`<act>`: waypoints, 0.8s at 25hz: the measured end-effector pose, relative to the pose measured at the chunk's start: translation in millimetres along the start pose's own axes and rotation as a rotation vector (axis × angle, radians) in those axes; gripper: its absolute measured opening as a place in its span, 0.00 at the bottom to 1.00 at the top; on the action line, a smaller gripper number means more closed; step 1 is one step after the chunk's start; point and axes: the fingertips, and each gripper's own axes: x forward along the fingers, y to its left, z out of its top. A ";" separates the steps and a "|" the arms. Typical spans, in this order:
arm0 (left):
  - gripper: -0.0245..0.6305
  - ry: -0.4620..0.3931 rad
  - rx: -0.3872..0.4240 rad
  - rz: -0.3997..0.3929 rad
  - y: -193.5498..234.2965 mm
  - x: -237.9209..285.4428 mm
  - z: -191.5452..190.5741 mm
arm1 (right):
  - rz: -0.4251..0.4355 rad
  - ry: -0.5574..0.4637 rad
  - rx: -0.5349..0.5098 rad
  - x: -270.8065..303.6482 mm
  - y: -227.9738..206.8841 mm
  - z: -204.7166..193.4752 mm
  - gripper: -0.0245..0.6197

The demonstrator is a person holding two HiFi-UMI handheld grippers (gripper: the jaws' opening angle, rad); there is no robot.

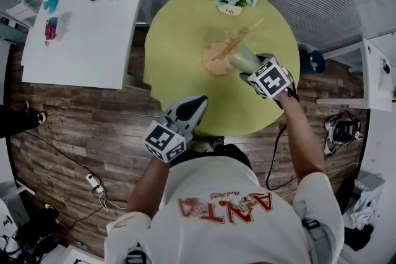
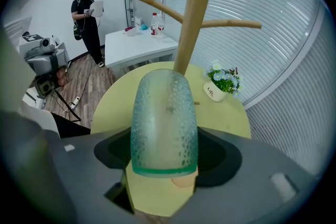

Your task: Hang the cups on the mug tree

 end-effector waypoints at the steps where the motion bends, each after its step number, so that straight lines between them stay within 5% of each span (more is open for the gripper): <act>1: 0.05 -0.001 -0.001 -0.001 0.2 0.1 -0.1 | 0.004 0.013 0.004 2.9 -0.1 -2.6 0.54; 20: 0.05 -0.017 -0.012 0.006 12.9 -9.8 3.4 | -0.009 0.106 0.030 16.6 -6.3 0.6 0.54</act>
